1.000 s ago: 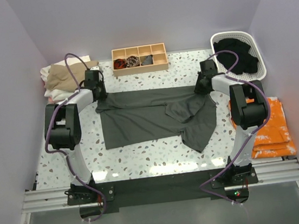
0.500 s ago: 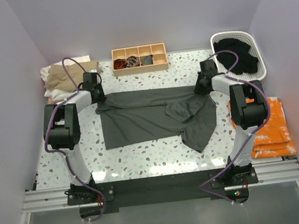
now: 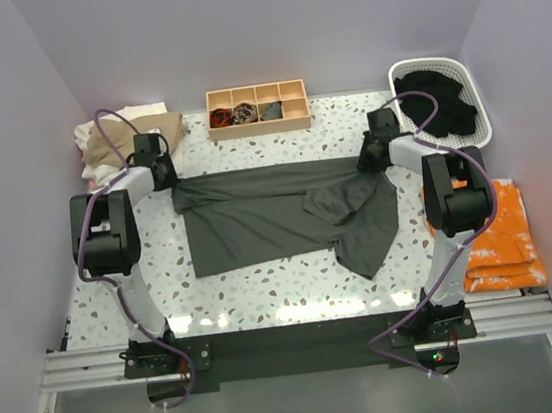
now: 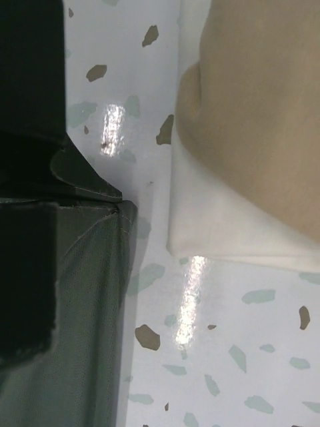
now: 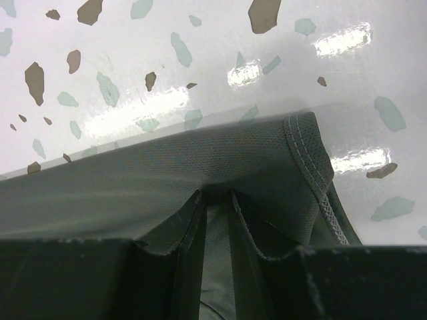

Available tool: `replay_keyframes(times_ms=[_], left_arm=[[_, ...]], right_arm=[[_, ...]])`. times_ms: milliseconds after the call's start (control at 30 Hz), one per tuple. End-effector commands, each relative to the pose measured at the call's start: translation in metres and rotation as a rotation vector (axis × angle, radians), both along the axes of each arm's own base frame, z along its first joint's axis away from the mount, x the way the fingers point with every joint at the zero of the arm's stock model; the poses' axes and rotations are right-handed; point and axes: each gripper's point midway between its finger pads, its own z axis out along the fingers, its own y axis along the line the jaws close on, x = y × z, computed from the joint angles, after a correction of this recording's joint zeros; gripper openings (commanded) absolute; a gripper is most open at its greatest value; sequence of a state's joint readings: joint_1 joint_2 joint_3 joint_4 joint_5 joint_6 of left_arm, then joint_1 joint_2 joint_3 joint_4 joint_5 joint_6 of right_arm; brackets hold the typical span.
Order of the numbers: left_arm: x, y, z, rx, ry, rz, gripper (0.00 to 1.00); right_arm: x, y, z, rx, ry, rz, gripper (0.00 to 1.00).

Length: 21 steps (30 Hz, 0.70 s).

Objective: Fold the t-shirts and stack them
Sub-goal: Fold the flattened tshirt in 1/3 of the way

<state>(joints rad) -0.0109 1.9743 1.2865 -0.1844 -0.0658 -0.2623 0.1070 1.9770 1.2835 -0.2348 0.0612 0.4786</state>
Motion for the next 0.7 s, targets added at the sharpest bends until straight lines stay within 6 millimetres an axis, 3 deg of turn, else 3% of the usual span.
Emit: replay_keyframes(times_ms=[0, 133, 200, 233, 267, 367, 400, 433, 467, 500, 600, 633, 667], left_arm=[[0.014, 0.019, 0.036, 0.026, -0.088, -0.008, 0.0], [0.021, 0.015, 0.043, 0.023, -0.121, -0.052, 0.0], [0.025, 0.019, 0.049, 0.04, -0.135, -0.047, 0.24], [0.027, 0.018, 0.051, 0.041, -0.142, -0.054, 0.4], [0.028, 0.019, 0.055, 0.044, -0.15, -0.051, 0.99], [0.024, 0.013, 0.067, 0.012, -0.191, -0.054, 1.0], [0.025, 0.008, 0.087, -0.013, -0.249, -0.066, 1.0], [0.018, -0.001, 0.086, -0.06, -0.256, -0.08, 1.0], [0.015, -0.007, 0.104, -0.085, -0.3, -0.085, 1.0], [0.011, -0.014, 0.109, -0.111, -0.31, -0.092, 1.0], [-0.004, -0.053, 0.121, -0.143, -0.311, -0.141, 1.0], [-0.011, -0.074, 0.122, -0.165, -0.301, -0.177, 1.0], [-0.016, -0.087, 0.122, -0.186, -0.291, -0.206, 1.0]], right_arm=[[-0.031, -0.003, -0.039, -0.04, 0.162, -0.004, 0.23], [-0.03, -0.001, -0.039, -0.042, 0.159, 0.003, 0.24], [-0.029, 0.0, -0.038, -0.038, 0.153, 0.007, 0.24], [-0.029, 0.0, -0.037, -0.036, 0.149, 0.011, 0.24], [-0.028, 0.001, -0.036, -0.036, 0.143, 0.011, 0.24], [-0.026, 0.006, -0.031, -0.015, 0.104, 0.033, 0.26], [-0.027, 0.009, -0.031, -0.001, 0.081, 0.046, 0.27], [-0.025, 0.012, -0.021, 0.008, 0.046, 0.065, 0.29], [-0.022, 0.013, -0.013, 0.007, 0.013, 0.074, 0.29], [-0.026, 0.01, -0.011, -0.008, 0.009, 0.073, 0.29], [-0.025, 0.008, 0.023, -0.024, -0.055, 0.09, 0.31], [-0.025, 0.011, 0.039, -0.017, -0.085, 0.103, 0.32], [-0.032, 0.01, 0.041, -0.014, -0.054, 0.107, 0.33]])
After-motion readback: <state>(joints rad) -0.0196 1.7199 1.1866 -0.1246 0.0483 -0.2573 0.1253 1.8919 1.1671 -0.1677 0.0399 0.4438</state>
